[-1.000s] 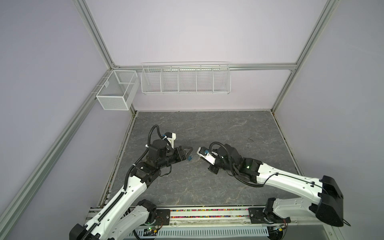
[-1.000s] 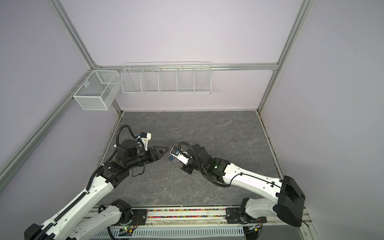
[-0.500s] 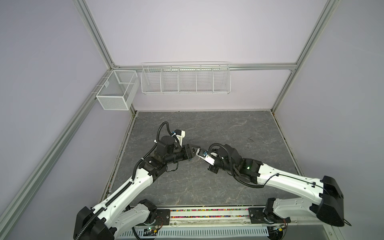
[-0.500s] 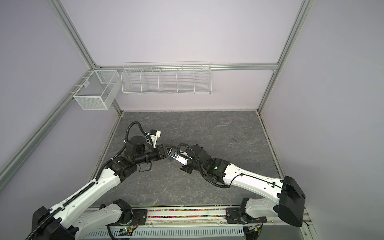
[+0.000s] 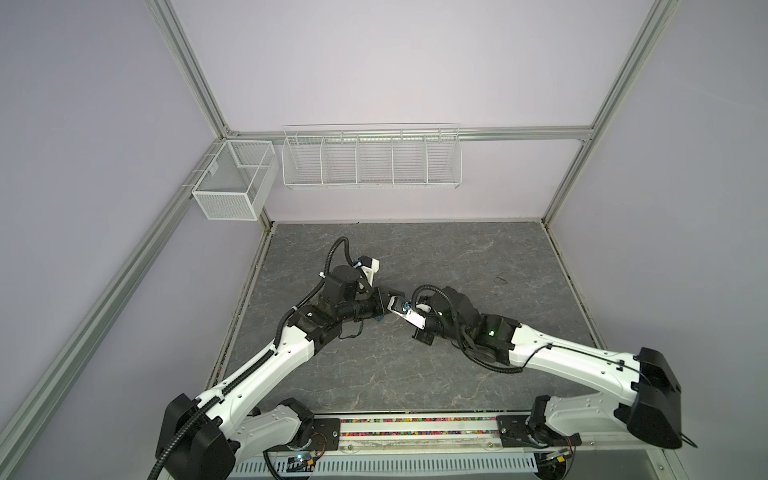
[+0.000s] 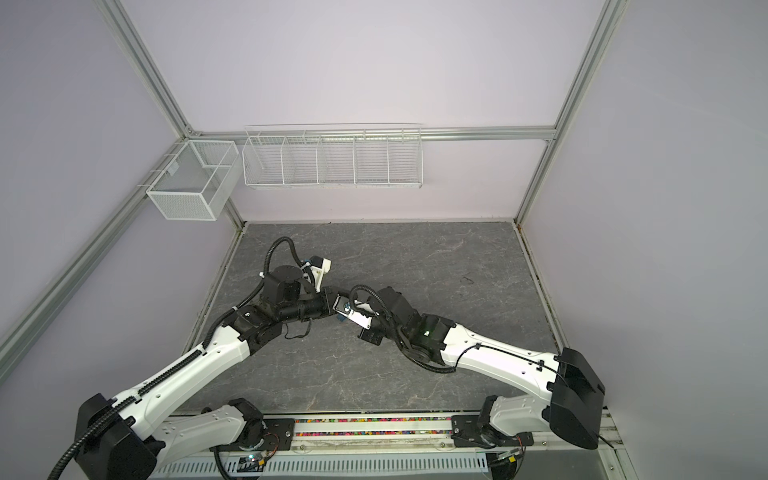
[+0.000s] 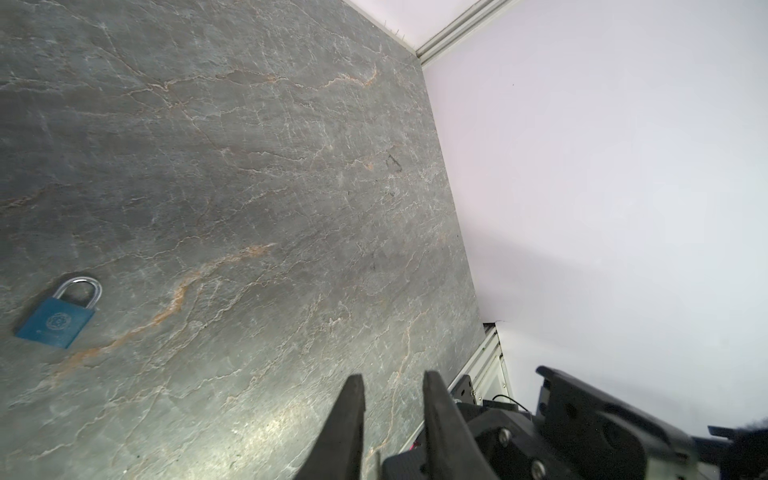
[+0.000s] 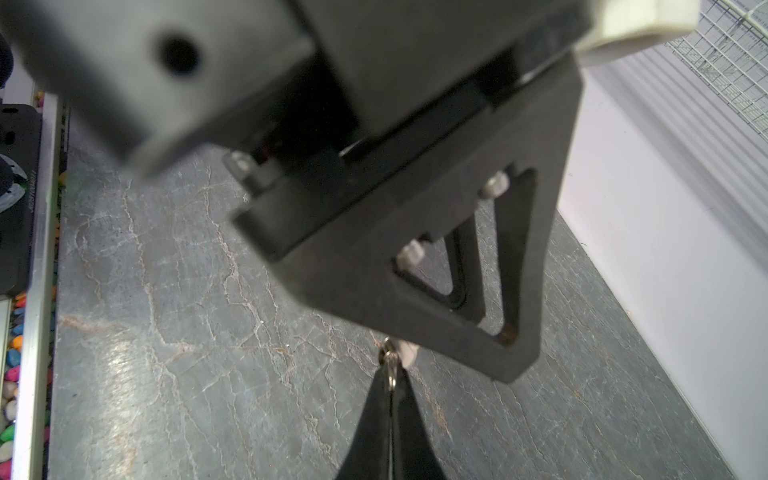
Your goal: Unlock with the key
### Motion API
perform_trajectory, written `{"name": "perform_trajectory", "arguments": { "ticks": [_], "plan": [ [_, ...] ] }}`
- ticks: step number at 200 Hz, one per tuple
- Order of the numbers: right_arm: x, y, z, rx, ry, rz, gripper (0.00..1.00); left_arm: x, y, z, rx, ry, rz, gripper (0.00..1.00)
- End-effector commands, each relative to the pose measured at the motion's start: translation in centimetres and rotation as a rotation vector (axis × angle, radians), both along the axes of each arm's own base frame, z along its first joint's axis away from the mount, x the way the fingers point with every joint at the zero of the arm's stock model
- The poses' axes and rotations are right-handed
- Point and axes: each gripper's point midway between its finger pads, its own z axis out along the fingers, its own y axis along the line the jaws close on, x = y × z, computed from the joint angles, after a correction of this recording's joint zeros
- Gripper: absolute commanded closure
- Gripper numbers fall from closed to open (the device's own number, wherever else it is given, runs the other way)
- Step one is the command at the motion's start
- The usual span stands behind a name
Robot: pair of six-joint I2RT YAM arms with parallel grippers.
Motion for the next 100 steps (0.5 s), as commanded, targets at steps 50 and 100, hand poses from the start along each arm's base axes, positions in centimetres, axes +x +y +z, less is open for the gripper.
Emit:
{"name": "perform_trajectory", "arguments": {
  "ticks": [50,100],
  "plan": [
    [0.48,0.15,0.96,-0.004,-0.040,0.001,0.94,0.29,0.32,0.17,0.043,-0.018,0.013,0.88],
    [0.55,0.06,1.01,-0.006,-0.042,-0.004,0.94,0.43,0.35,0.07,0.046,-0.022,0.018,1.00]
  ]
}}
